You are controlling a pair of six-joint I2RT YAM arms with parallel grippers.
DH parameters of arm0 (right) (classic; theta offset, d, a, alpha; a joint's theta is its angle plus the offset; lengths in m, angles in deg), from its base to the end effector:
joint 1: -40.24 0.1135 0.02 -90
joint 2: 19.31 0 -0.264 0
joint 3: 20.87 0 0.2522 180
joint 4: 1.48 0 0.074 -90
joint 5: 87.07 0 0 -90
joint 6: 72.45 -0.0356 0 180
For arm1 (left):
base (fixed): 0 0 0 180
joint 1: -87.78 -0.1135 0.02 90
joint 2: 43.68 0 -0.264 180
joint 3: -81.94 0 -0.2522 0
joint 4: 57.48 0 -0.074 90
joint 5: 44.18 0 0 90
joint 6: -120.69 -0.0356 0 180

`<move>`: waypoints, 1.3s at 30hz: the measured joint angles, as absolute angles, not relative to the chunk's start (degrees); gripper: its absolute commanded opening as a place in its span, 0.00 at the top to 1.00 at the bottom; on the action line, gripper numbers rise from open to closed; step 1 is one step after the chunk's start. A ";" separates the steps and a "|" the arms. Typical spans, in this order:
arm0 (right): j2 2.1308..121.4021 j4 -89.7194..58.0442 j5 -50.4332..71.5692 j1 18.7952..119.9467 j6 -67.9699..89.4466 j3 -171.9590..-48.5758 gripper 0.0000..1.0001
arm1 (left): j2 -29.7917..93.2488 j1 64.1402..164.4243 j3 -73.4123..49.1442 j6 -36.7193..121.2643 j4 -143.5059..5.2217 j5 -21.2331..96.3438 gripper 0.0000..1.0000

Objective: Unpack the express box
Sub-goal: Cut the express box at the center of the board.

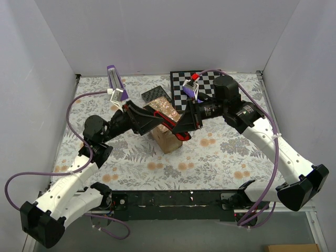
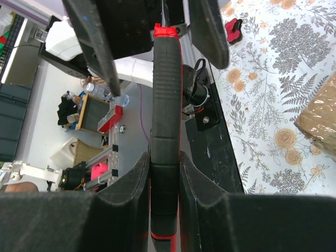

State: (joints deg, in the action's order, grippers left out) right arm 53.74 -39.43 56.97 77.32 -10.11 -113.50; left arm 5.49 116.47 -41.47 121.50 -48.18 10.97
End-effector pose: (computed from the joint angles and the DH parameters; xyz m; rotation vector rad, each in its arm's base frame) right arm 0.1986 0.1862 0.4206 -0.8861 1.9076 1.6128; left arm 0.1625 -0.1121 0.3755 -0.2418 1.6819 -2.0657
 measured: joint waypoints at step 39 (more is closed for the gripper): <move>38.33 -18.73 38.54 77.11 -19.02 -94.93 0.09 | -0.08 116.62 -54.96 134.48 -28.83 29.37 1.00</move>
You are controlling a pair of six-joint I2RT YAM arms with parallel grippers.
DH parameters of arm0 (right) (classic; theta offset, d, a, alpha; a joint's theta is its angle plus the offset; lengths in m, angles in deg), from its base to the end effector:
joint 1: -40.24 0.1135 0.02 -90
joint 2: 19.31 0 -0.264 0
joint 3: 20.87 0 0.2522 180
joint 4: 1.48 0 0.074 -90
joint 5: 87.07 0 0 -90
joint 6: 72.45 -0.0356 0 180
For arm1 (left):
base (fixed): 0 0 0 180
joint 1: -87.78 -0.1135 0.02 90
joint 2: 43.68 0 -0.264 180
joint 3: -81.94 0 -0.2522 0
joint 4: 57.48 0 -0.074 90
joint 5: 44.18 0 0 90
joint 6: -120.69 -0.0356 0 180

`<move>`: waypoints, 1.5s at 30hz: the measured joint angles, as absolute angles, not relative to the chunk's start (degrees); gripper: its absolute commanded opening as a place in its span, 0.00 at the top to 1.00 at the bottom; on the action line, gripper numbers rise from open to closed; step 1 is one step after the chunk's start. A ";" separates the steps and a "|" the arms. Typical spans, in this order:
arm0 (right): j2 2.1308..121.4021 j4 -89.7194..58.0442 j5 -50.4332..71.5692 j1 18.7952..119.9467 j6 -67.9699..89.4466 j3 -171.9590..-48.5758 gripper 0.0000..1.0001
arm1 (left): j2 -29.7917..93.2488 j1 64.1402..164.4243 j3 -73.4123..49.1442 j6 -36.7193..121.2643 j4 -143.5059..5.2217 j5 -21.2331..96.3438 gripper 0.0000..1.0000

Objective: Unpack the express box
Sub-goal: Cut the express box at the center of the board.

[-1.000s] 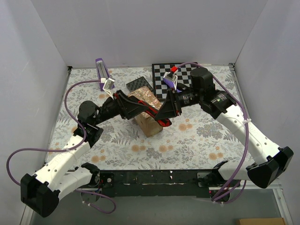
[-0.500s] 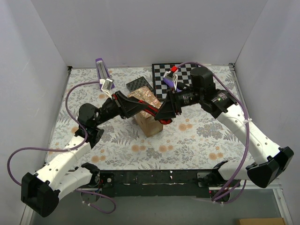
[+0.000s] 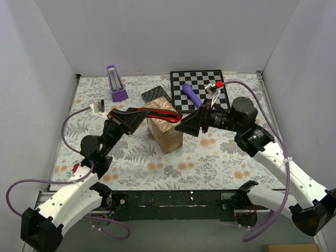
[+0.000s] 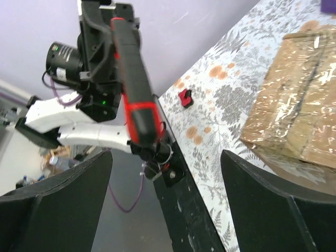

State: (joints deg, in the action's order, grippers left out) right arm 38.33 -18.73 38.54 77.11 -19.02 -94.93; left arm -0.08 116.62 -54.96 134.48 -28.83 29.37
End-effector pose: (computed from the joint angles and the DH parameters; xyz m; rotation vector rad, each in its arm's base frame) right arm 0.1664 0.1507 0.4063 -0.5461 1.7096 1.4488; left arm 0.1496 -0.0939 0.3444 -0.5704 1.2866 -2.1708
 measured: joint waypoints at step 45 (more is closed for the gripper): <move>53.17 20.29 29.01 84.69 -39.05 -91.17 0.99 | 0.88 117.17 -59.18 140.53 -23.22 36.82 0.68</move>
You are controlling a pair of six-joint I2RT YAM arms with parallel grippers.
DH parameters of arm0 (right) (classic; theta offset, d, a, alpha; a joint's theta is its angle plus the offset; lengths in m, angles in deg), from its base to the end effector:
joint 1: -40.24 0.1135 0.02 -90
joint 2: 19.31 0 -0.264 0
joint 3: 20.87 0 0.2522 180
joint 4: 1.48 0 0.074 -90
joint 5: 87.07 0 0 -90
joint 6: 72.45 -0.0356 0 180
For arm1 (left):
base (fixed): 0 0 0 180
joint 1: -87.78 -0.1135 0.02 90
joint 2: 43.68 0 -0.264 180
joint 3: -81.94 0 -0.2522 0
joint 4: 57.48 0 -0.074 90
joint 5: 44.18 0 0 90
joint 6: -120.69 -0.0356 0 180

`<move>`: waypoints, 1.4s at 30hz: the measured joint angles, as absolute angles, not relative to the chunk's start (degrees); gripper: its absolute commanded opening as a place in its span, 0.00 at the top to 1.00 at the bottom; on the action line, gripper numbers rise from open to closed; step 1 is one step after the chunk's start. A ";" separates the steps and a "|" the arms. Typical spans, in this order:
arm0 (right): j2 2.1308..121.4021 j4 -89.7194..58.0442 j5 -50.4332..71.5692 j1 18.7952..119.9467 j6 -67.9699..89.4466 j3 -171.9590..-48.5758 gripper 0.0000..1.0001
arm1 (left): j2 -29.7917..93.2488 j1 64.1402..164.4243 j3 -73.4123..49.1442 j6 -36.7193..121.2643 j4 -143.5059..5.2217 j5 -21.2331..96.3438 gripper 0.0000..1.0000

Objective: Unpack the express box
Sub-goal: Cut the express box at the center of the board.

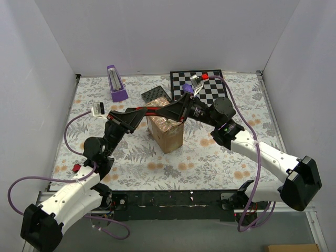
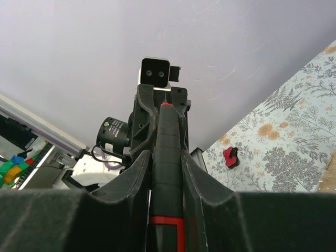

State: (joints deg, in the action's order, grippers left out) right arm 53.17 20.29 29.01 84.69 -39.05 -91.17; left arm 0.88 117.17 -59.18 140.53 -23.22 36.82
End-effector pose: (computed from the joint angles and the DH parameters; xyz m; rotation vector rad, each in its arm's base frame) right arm 0.1978 0.2159 0.3912 -0.3126 1.4583 1.7590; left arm 0.1530 -0.0926 0.3260 -0.7507 1.1703 -2.2129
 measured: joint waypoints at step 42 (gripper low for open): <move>51.34 -55.12 51.39 71.82 5.59 -122.47 0.99 | 26.34 117.13 -14.92 100.12 -71.08 -10.13 0.09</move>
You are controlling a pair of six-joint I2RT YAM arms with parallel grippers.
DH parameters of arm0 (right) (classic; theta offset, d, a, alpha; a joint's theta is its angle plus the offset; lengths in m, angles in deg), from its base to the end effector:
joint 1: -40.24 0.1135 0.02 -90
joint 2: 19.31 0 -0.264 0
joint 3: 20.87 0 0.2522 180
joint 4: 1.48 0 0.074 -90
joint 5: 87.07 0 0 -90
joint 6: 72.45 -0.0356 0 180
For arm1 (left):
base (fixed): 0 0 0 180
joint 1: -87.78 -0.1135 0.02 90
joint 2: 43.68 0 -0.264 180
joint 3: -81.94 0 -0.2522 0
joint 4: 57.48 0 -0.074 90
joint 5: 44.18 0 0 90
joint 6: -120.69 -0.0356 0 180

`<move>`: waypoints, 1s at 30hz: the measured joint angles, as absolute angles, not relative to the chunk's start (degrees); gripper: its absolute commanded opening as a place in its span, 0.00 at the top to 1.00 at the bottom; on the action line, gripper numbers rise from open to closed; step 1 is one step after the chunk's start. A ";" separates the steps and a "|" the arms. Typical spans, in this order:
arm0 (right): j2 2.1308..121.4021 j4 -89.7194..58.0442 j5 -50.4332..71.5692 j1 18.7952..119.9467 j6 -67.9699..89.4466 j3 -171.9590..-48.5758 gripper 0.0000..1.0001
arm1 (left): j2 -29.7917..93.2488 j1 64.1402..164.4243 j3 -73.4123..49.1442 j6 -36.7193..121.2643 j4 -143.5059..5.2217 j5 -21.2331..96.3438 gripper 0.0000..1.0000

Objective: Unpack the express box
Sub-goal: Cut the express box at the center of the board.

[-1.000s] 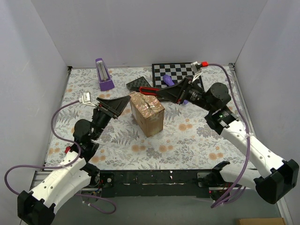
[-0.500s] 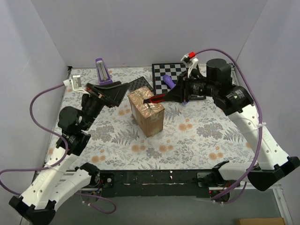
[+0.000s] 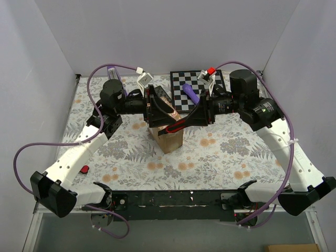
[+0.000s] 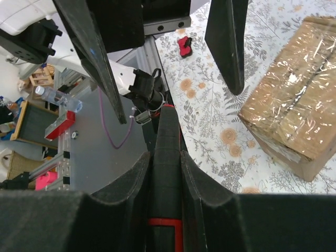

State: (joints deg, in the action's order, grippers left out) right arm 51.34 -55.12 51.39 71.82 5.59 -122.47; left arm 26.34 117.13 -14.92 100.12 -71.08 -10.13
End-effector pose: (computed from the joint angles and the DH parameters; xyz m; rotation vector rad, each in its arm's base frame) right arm 0.1895 0.1478 0.4546 -0.9188 1.8436 1.3119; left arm 0.2203 -0.1577 0.4181 0.2738 2.0156 -1.9771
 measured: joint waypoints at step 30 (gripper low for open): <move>55.10 -50.57 55.39 73.54 3.20 -122.64 0.99 | 26.17 117.32 -17.19 93.63 -78.49 -20.29 0.51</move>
State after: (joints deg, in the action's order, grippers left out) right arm 55.10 -50.57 55.39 73.54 3.20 -122.64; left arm 26.17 117.32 -17.19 93.63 -78.49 -20.29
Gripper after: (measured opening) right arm 0.313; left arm 0.419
